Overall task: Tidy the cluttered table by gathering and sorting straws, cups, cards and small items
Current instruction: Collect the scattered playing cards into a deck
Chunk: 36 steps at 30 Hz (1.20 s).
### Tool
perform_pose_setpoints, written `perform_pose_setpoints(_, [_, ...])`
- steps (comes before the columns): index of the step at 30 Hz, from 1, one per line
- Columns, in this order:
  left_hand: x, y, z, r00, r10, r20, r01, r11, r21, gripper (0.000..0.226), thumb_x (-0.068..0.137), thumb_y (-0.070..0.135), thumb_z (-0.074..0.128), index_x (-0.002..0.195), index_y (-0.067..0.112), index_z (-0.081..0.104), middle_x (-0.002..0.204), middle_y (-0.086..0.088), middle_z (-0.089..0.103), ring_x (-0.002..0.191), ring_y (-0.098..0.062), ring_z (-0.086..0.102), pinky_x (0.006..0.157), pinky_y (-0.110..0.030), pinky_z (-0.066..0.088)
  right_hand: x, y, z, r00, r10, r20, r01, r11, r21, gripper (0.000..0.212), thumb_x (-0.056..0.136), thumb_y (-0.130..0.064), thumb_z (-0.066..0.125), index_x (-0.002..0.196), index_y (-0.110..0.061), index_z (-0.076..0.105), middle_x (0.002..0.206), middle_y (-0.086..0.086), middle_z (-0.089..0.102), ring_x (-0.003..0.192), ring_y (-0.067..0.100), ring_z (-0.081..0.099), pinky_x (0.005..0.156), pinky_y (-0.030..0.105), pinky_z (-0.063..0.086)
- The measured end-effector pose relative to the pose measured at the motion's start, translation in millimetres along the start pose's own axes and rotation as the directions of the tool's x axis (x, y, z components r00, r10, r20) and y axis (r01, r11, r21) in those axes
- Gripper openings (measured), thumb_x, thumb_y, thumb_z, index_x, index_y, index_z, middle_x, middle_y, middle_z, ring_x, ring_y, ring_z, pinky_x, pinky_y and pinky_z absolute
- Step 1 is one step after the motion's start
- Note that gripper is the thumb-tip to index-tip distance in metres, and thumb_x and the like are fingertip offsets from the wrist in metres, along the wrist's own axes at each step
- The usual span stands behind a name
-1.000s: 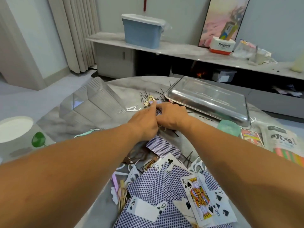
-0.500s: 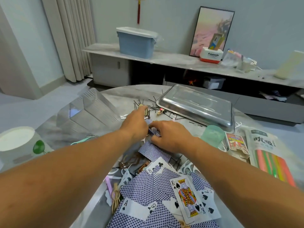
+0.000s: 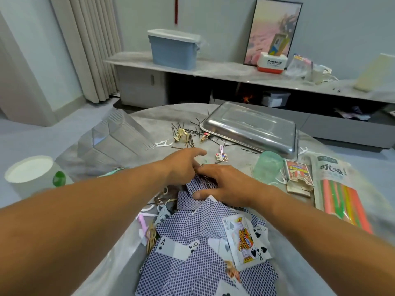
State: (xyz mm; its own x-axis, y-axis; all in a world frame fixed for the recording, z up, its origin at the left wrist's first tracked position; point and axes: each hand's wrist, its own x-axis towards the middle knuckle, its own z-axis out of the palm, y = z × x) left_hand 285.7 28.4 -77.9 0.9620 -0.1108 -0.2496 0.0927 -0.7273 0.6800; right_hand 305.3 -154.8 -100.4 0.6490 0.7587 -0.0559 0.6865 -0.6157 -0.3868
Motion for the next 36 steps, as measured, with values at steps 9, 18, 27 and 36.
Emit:
perform_pose_setpoints(9, [-52, 14, 20, 1.000, 0.006, 0.022, -0.002, 0.988, -0.153, 0.071, 0.091, -0.008, 0.061, 0.151, 0.023, 0.041, 0.133, -0.009, 0.059, 0.115, -0.027, 0.062, 0.093, -0.039, 0.057, -45, -27, 6, 0.969, 0.163, -0.184, -0.115, 0.962, 0.247, 0.035, 0.105, -0.035, 0.047, 0.137, -0.027, 0.060, 0.133, -0.004, 0.063, 0.109, 0.006, 0.054, 0.086, 0.014, 0.040])
perform_pose_setpoints(18, [-115, 4, 50, 0.989, 0.130, 0.069, -0.113, 0.970, -0.214, 0.089, 0.084, 0.012, 0.081, 0.155, 0.036, 0.033, 0.141, -0.001, 0.051, 0.120, -0.014, 0.059, 0.090, -0.026, 0.055, -88, -50, 12, 0.925, 0.374, -0.068, -0.340, 0.893, 0.293, 0.048, 0.093, -0.016, 0.069, 0.140, -0.024, 0.060, 0.136, -0.002, 0.064, 0.123, 0.016, 0.059, 0.107, 0.038, 0.047])
perform_pose_setpoints(27, [-207, -8, 74, 0.997, -0.018, 0.073, -0.015, 0.901, 0.433, 0.144, 0.052, 0.073, 0.086, 0.159, 0.042, -0.004, 0.170, -0.001, -0.002, 0.156, -0.027, -0.001, 0.125, -0.050, 0.011, -147, -88, 18, 0.817, 0.534, -0.216, -0.474, 0.836, 0.275, 0.061, 0.083, -0.035, 0.081, 0.140, -0.029, 0.058, 0.139, 0.001, 0.061, 0.124, 0.023, 0.058, 0.104, 0.038, 0.048])
perform_pose_setpoints(36, [-251, -17, 98, 0.978, -0.205, 0.029, 0.172, 0.881, 0.441, 0.153, 0.048, 0.080, 0.083, 0.159, 0.034, -0.012, 0.167, -0.011, 0.003, 0.153, -0.035, 0.008, 0.122, -0.048, 0.021, -179, -104, 25, 0.624, 0.776, -0.093, -0.711, 0.613, 0.345, 0.072, 0.086, -0.051, 0.074, 0.139, -0.009, 0.051, 0.140, 0.011, 0.057, 0.125, 0.033, 0.055, 0.104, 0.044, 0.047])
